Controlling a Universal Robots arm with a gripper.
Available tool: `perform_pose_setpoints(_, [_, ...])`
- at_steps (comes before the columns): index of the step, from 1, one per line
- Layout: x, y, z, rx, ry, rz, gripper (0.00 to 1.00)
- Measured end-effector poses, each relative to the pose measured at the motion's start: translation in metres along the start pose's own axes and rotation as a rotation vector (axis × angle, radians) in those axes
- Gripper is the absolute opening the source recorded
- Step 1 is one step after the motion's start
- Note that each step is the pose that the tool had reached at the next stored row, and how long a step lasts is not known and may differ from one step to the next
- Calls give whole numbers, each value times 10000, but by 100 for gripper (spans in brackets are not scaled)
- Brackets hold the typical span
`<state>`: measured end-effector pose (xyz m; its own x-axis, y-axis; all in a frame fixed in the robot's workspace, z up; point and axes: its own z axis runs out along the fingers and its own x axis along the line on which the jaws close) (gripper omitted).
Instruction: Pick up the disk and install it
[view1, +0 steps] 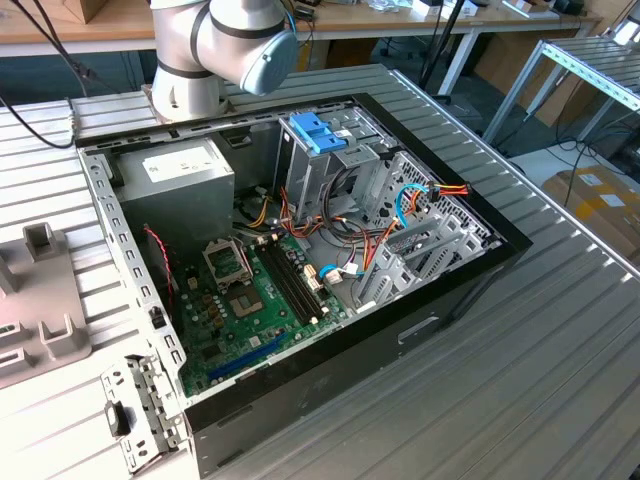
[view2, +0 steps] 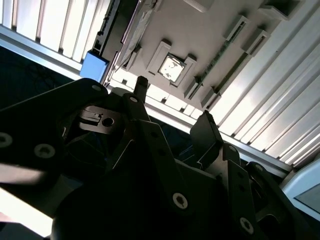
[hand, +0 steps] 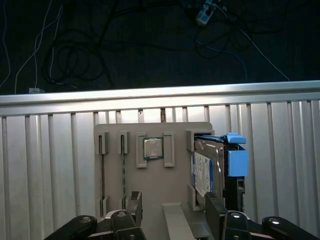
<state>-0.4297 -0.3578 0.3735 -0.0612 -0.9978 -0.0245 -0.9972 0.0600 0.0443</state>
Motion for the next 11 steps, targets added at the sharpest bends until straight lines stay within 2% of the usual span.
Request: perform_pose_setpoints(11, [-32, 1, 19, 0, 0, 0, 62])
